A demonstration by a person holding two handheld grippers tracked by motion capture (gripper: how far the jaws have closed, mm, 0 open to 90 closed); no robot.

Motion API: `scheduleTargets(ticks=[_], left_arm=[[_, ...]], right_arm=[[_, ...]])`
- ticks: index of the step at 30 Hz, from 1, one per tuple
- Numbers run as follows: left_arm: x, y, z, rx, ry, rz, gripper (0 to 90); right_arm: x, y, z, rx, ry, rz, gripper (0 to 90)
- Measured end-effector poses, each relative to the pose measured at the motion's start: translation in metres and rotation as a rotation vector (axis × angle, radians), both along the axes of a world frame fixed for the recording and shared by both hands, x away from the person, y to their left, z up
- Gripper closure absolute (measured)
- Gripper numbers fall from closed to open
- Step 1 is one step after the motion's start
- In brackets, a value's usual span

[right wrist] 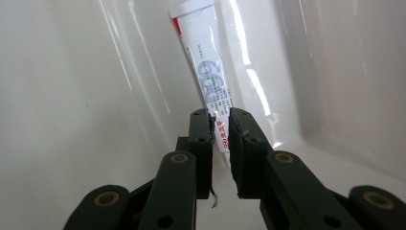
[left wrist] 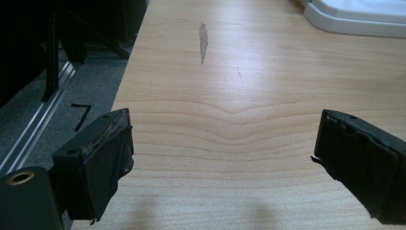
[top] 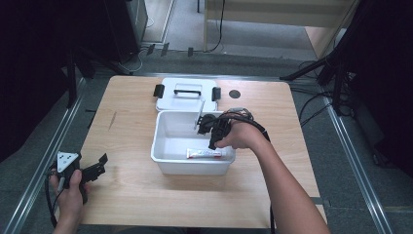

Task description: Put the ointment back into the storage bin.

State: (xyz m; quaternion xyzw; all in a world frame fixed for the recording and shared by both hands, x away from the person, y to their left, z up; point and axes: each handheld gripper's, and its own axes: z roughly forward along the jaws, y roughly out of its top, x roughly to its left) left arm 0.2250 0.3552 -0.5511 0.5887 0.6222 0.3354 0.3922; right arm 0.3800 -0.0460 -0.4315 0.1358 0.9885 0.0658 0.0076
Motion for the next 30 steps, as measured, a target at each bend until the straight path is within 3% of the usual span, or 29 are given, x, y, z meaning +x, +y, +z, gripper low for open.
scheduleTargets(ticks=[6,9,11,15,17,21,23,30], left_arm=[[0.0,0.0,0.0,-0.001,-0.001,0.0,6.9],[0.0,0.0,0.0,-0.001,-0.001,0.001,6.8],[0.0,0.0,0.0,-0.001,-0.002,0.001,6.9],[0.0,0.0,0.0,0.0,-0.001,0.001,6.8],[0.0,0.0,0.0,0.0,-0.001,0.0,6.9],[0.0,0.0,0.0,0.001,-0.001,0.001,6.9],[0.0,0.0,0.0,0.001,-0.001,0.001,6.9],[0.0,0.0,0.0,0.003,0.0,0.001,6.8]], right_arm=[[-0.002,-0.006,0.022,0.04,-0.013,-0.008,73.3],[-0.005,-0.01,0.034,0.064,-0.039,-0.012,56.7],[-0.007,-0.014,0.041,0.084,-0.049,-0.043,42.3],[-0.008,-0.022,0.053,0.136,-0.059,-0.096,23.3],[-0.01,-0.027,0.059,0.146,-0.088,-0.121,12.7],[-0.015,-0.04,0.068,0.131,-0.151,-0.159,6.3],[-0.015,-0.047,0.07,0.13,-0.137,-0.181,0.1],[-0.017,-0.078,0.069,0.161,-0.159,-0.275,0.1]])
